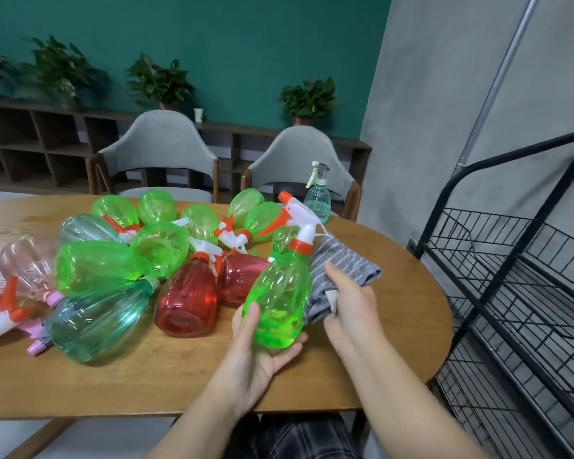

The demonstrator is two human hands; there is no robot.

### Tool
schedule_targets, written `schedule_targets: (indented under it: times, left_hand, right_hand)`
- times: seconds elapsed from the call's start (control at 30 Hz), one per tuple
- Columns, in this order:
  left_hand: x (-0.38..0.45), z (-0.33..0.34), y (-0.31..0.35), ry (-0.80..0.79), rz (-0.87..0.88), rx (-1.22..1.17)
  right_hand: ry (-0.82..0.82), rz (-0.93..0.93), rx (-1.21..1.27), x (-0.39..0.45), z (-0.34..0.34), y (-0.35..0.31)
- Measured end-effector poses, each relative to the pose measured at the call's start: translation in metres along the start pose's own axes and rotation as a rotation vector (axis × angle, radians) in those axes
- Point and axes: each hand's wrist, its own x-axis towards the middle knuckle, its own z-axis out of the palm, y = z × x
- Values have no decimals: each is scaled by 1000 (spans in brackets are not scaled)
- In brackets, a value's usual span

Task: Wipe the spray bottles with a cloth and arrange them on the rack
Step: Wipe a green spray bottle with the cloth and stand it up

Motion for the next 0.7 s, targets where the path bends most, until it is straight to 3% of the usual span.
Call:
schedule_targets:
  times: [0.13, 0.3, 0.4, 0.5, 0.6, 0.7]
  left_hand:
    - [1, -4, 1, 13, 34, -18]
    - [3, -1, 2, -1, 34, 13]
    - [3, -1, 2, 7, 42, -15]
    - [3, -2, 1, 23, 42, -17]
    - [3, -5, 0, 4, 49, -13]
    - [2, -4, 1, -6, 63, 2]
  right_hand:
    - [122, -54, -104, -16, -10, 26]
    - [31, -275, -333, -38, 4, 22]
    - [-197, -635, -466, -29, 12, 16]
    - [-412, -831, -805, -16, 18, 16]
    - [-522, -810, -1027, -10, 13, 25]
    - [-544, -808, -978, -12, 4, 31]
